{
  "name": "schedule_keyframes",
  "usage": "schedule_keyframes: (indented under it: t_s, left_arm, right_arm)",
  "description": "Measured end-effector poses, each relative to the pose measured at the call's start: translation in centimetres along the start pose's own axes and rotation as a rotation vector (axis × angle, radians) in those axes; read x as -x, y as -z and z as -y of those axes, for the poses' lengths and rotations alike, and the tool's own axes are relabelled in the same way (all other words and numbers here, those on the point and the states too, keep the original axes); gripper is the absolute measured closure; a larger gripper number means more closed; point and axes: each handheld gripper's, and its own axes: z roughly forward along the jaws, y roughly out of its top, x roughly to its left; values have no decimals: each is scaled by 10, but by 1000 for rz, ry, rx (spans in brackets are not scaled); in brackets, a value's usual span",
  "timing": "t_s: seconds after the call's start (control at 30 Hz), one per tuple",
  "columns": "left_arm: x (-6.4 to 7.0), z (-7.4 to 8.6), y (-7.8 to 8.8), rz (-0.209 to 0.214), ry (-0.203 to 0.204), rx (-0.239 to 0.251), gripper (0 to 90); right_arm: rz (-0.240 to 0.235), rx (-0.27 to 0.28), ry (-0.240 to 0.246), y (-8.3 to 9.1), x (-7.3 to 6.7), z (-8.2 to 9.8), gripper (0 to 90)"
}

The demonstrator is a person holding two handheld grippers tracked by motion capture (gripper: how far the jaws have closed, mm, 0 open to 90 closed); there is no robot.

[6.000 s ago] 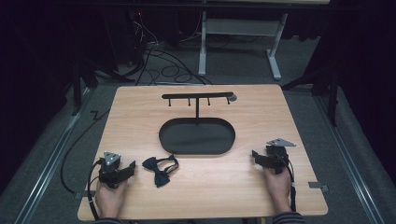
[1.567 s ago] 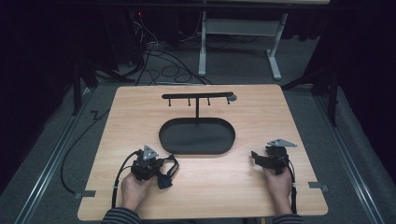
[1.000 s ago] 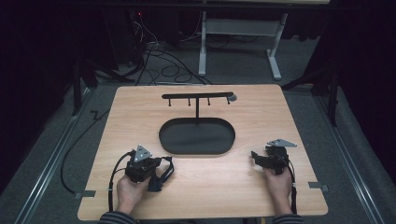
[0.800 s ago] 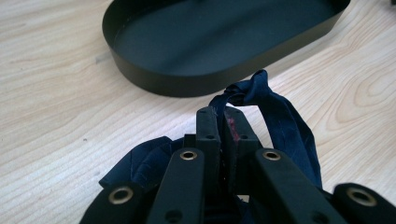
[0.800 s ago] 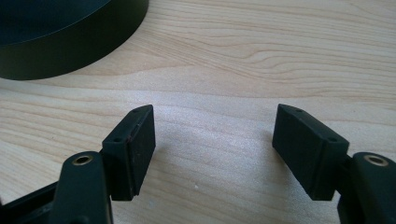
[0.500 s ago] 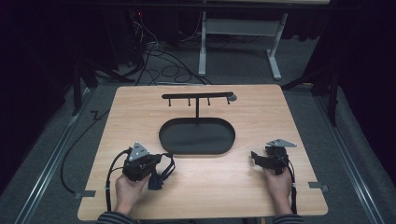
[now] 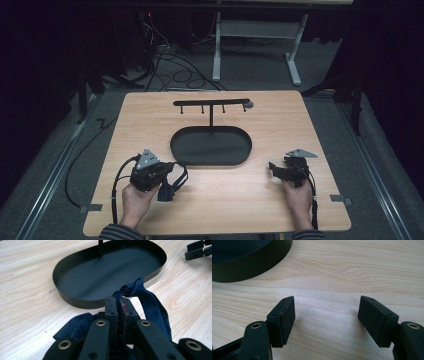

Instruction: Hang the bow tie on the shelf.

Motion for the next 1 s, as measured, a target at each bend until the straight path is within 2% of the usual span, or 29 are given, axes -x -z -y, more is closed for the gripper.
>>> schedule_keyframes:
  t_s: [0.13, 0.43, 0.6, 0.8, 1.0]
  left_arm:
    - [0, -6, 1, 9, 11, 18, 855]
    - [-2, -23, 3, 19, -1, 41, 856]
    - [-4, -35, 1, 12, -5, 53, 856]
    - [-4, -49, -1, -5, -34, 53, 856]
    - [-6, -60, -1, -9, -38, 69, 856]
  right_arm:
    - [-3, 1, 0, 0, 0, 0, 312]
    - [-3, 1, 0, 0, 0, 0, 312]
    - [-4, 1, -1, 0, 0, 0, 312]
    - [-6, 2, -3, 0, 1, 0, 312]
    - [-7, 2, -4, 0, 1, 0, 311]
